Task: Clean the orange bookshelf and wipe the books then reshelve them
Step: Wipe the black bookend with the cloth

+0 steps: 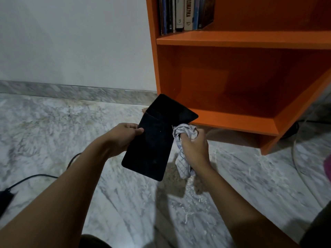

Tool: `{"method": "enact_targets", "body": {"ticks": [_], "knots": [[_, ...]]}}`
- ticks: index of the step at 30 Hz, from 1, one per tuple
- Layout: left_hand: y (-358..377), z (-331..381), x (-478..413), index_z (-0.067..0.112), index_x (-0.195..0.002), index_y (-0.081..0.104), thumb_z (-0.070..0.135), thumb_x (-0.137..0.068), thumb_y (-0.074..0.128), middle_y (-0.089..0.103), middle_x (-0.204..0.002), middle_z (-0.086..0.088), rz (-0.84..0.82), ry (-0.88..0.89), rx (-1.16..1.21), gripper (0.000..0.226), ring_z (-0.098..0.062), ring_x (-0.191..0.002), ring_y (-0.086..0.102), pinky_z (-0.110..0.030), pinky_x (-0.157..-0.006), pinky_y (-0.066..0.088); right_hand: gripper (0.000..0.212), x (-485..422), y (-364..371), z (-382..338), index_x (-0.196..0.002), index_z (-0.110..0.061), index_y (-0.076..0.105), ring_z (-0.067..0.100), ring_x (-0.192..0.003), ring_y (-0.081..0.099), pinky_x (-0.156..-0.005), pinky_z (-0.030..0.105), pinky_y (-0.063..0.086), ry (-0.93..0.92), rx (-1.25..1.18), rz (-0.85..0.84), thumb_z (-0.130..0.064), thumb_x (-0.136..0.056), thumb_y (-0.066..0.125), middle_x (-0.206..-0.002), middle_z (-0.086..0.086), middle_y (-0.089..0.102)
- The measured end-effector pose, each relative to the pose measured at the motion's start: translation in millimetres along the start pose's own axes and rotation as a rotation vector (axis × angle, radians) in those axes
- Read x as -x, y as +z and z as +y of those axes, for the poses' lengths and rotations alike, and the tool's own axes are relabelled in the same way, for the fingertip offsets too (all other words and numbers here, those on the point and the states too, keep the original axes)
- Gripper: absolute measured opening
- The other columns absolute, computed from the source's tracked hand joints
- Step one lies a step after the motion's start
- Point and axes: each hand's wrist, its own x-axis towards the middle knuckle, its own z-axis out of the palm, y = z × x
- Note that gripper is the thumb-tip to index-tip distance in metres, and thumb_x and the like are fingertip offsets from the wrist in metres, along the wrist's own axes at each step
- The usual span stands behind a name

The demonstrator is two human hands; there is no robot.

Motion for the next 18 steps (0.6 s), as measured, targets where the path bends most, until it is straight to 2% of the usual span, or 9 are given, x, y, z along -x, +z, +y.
{"method": "enact_targets", "body": {"ticks": [3,5,7,10,13,15,18], "knots": [[5,-4,-4,0.003,-0.104,0.068,0.014,-0.102,0.047,0.074,-0.092,-0.014,0.019,-0.001,-0.025,0.024,-0.023,-0.081,0.072,-0.032,-0.068,0.055,0.020,11,4,8,-0.099,-0.019,0.053,0.013,-0.079,0.052,-0.064,0.026,0.040,-0.289,0.050,-0.022,-0.021,-0.087,0.068,-0.099,0.002,0.054],[10,-6,-7,0.004,-0.099,0.068,0.014,-0.102,0.048,0.072,-0.090,-0.013,-0.001,0.003,-0.037,0.023,-0.020,-0.077,0.070,-0.030,-0.067,0.054,0.028,11,2,2,-0.112,-0.015,0.058,0.004,-0.096,0.052,-0.076,0.013,0.043,-0.499,0.091,-0.110,-0.010,-0.086,0.069,-0.114,-0.001,0.054],[13,-4,-7,0.007,-0.093,0.068,0.016,-0.102,0.048,0.070,-0.086,-0.010,-0.052,0.013,-0.029,0.023,-0.017,-0.076,0.067,-0.028,-0.069,0.053,0.046,5,2,-3,-0.123,-0.013,0.059,0.002,-0.114,0.048,-0.090,0.006,0.038,-0.633,0.155,-0.118,0.006,-0.081,0.060,-0.127,-0.002,0.053],[18,2,-4,0.011,-0.091,0.069,0.017,-0.103,0.046,0.073,-0.087,-0.002,-0.136,0.038,0.014,0.026,-0.012,-0.079,0.068,-0.024,-0.065,0.054,0.069,-1,9,0,-0.133,-0.016,0.058,0.012,-0.125,0.044,-0.099,0.016,0.038,-0.692,0.284,-0.022,0.016,-0.072,0.052,-0.134,-0.004,0.053],[18,3,-2,0.013,-0.097,0.071,0.016,-0.103,0.046,0.075,-0.094,-0.004,-0.130,0.061,0.011,0.026,-0.014,-0.085,0.070,-0.026,-0.069,0.054,0.072,-1,22,6,-0.134,-0.015,0.058,0.015,-0.125,0.044,-0.099,0.018,0.037,-0.653,0.280,-0.004,0.017,-0.070,0.052,-0.135,0.000,0.056],[12,-3,-1,0.009,-0.102,0.071,0.016,-0.103,0.046,0.074,-0.099,-0.010,-0.099,0.065,0.029,0.026,-0.020,-0.090,0.070,-0.031,-0.076,0.056,0.068,4,30,9,-0.131,-0.010,0.061,0.019,-0.121,0.045,-0.096,0.020,0.039,-0.696,0.286,-0.110,0.017,-0.069,0.052,-0.131,0.006,0.057],[4,-10,-3,0.006,-0.109,0.070,0.015,-0.102,0.048,0.072,-0.107,-0.018,-0.003,0.058,0.087,0.025,-0.029,-0.096,0.070,-0.036,-0.083,0.056,0.061,26,45,21,-0.121,0.000,0.064,0.027,-0.113,0.048,-0.094,0.027,0.040,-0.904,0.334,-0.470,0.016,-0.064,0.049,-0.124,0.014,0.060]]}}
